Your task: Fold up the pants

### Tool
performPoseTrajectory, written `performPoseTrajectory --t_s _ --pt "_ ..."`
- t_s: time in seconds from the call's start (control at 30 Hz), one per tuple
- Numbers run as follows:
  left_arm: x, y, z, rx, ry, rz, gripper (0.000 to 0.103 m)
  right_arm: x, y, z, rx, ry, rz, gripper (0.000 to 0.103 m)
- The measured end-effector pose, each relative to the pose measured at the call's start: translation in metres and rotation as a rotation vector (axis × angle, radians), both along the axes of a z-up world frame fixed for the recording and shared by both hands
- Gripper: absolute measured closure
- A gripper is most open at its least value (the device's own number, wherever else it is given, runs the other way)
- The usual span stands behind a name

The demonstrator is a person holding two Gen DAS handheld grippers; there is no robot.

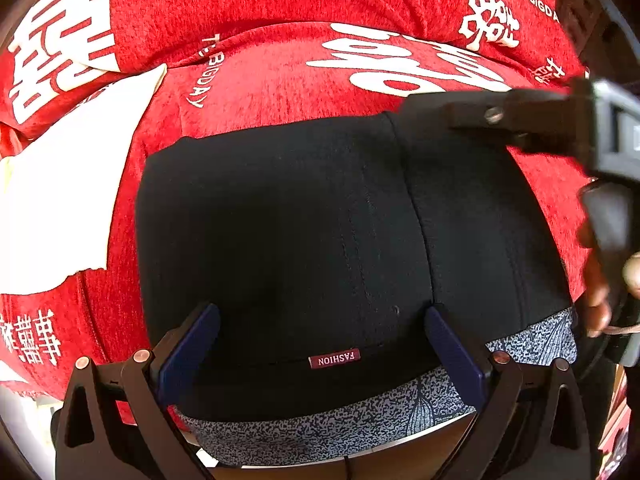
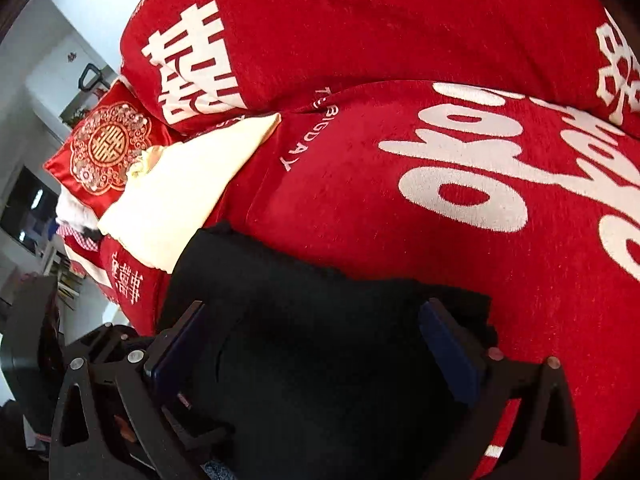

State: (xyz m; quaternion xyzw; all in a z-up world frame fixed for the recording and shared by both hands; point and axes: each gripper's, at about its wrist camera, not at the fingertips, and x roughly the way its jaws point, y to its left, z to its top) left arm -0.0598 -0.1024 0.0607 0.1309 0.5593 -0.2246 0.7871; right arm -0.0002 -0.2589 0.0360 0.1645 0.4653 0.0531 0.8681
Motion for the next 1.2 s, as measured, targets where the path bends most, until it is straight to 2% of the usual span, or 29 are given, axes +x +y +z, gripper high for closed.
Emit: performPoseTrajectory --t_s 0.1,0.17,0.23,0.33,0.4,0.43,0.47,0.53,0.6,0.67,0.77,0.87,0.93,0.97,1.0,1.1,1.2 --pt "0.001 0.015 0.01 -0.018 0.022 0.039 0.001 -0.017 0.002 0.02 0.008 -0.005 -0.04 0.0" --pt "0.001 0.04 0.023 -0.08 0.023 0.089 0.001 -0.041 0.01 0.034 -0.064 -0.029 -0.07 0.0" --pt "-0.002 0.064 0.028 -0.106 0.022 0.124 0.001 -0.078 0.031 0.039 -0.183 -0.053 -0.088 0.0" --pt "-0.005 0.086 0.013 -0.076 0.057 0.151 0.001 -0.114 0.065 0.02 -0.368 -0.029 -0.048 0.0" --pt "-0.007 0.091 -0.007 -0.043 0.094 0.162 0.001 -0.126 0.077 0.0 -0.445 0.007 -0.025 0.0" --pt "-0.008 0.093 -0.015 -0.057 0.116 0.164 0.001 -0.128 0.077 -0.011 -0.47 0.04 -0.037 0.0" --pt "-0.008 0.094 -0.023 -0.079 0.146 0.172 0.001 -0.127 0.072 -0.022 -0.467 0.084 -0.056 0.0" --pt "-0.008 0.096 -0.034 -0.104 0.195 0.202 0.0 -0.124 0.05 -0.045 -0.36 0.179 -0.122 0.0" --pt "-0.01 0.101 -0.031 -0.132 0.196 0.212 0.0 -0.128 0.035 -0.049 -0.236 0.192 -0.173 0.0" --pt "-0.015 0.106 -0.017 -0.131 0.142 0.199 0.0 -0.132 0.038 -0.04 -0.259 0.169 -0.165 0.0" --pt "-0.025 0.114 0.002 -0.143 0.054 0.166 0.0 -0.136 0.055 -0.018 -0.381 0.121 -0.129 0.0" --pt "-0.023 0.122 0.002 -0.167 0.056 0.182 0.0 -0.141 0.069 0.016 -0.431 0.008 -0.122 0.0" --pt "-0.016 0.131 0.002 -0.194 0.069 0.206 0.0 -0.144 0.079 0.032 -0.426 -0.093 -0.1 0.0" --pt "-0.006 0.133 0.005 -0.213 0.071 0.222 0.0 -0.139 0.083 0.031 -0.412 -0.114 -0.085 0.0" --pt "-0.002 0.135 0.007 -0.229 0.07 0.235 0.0 -0.134 0.084 0.028 -0.387 -0.109 -0.068 0.0" --pt "0.019 0.148 0.022 -0.246 0.035 0.27 0.0 -0.117 0.076 -0.011 -0.32 0.029 -0.051 0.0" --pt "0.034 0.175 0.047 -0.255 -0.042 0.318 0.0 -0.119 0.071 -0.02 -0.336 0.047 -0.071 0.0"
